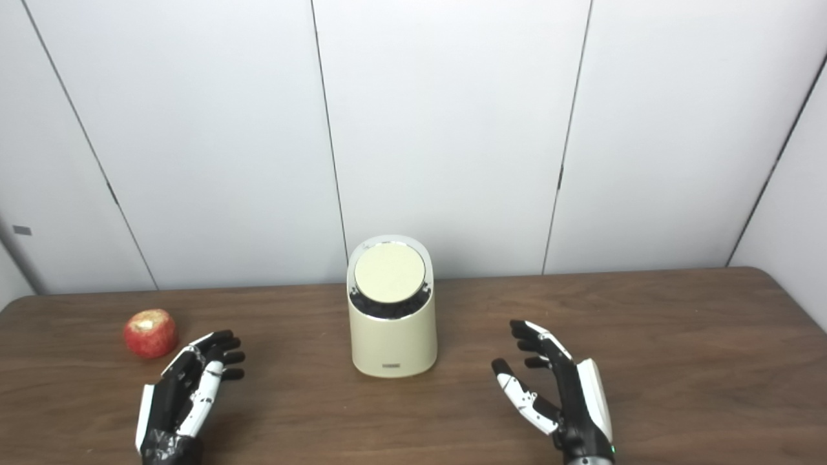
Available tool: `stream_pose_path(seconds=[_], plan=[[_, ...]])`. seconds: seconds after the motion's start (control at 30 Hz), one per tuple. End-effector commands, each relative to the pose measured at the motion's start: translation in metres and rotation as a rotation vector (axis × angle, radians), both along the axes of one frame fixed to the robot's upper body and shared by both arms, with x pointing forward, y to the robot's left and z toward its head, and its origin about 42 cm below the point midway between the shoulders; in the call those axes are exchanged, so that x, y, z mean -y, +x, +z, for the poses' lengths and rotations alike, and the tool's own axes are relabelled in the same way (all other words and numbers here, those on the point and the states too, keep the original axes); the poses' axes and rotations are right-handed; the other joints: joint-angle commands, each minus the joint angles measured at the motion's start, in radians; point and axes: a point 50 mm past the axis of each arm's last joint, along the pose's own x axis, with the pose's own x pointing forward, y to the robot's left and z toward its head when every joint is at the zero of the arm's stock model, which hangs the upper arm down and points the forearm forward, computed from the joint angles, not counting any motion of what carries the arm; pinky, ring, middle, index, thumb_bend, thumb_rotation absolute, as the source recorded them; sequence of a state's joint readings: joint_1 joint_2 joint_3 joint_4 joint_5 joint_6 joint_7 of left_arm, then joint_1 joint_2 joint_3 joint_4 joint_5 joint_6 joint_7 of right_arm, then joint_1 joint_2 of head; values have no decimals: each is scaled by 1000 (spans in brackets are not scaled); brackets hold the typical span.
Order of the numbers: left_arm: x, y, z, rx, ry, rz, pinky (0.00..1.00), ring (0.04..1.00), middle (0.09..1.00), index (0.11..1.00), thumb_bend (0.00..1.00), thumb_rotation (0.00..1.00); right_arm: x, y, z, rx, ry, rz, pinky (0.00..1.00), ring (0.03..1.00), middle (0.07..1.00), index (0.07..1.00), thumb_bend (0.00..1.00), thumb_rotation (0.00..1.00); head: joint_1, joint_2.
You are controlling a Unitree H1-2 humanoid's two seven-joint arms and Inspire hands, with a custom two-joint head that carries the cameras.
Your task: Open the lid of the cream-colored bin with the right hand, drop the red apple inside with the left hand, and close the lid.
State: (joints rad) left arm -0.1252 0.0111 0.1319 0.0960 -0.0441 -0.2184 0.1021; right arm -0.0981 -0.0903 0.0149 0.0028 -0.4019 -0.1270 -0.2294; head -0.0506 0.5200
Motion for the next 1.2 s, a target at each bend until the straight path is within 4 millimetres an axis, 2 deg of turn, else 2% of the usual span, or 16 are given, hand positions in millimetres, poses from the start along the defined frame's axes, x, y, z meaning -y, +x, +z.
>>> stream_pose_path(seconds=[0.0,0.47,0.57,0.6,0.7,0.83,0.93,1.03,1.1,1.17], plan=[[-5,2,1,36,20,-5,597,658,695,690,278,402,-3,2,10,57,-5,18,655,747,769,763,195,495,-2,1],[-4,1,2,33,29,-8,603,661,696,691,277,405,-1,3,11,64,-19,16,642,738,762,764,213,556,-3,4],[-3,1,2,35,31,-7,598,658,692,689,268,398,-1,4,15,78,-15,9,648,742,770,765,248,531,-2,4],[-3,2,3,32,34,-5,598,658,692,688,269,394,0,4,17,85,-16,6,650,743,773,767,274,539,0,5],[-3,2,3,28,33,-3,593,654,691,688,264,389,3,8,25,103,-24,3,686,771,795,791,385,663,-3,5],[-3,3,2,28,20,-9,602,662,697,694,281,387,4,14,44,83,-47,-9,739,816,839,838,538,774,-10,3],[-3,3,2,29,17,-12,602,663,699,696,289,413,6,23,58,88,-82,-18,742,824,853,857,678,766,-14,3],[-4,3,3,28,20,-15,599,664,700,695,278,404,-1,36,78,95,-101,-30,655,766,802,866,761,722,-28,6],[-4,3,3,24,21,-17,599,666,701,696,274,399,-7,43,91,101,-118,-28,666,781,824,867,776,700,-28,6],[-3,2,3,22,24,-18,600,669,703,696,270,392,-13,51,103,108,-149,-25,728,825,860,874,798,690,-33,5]])
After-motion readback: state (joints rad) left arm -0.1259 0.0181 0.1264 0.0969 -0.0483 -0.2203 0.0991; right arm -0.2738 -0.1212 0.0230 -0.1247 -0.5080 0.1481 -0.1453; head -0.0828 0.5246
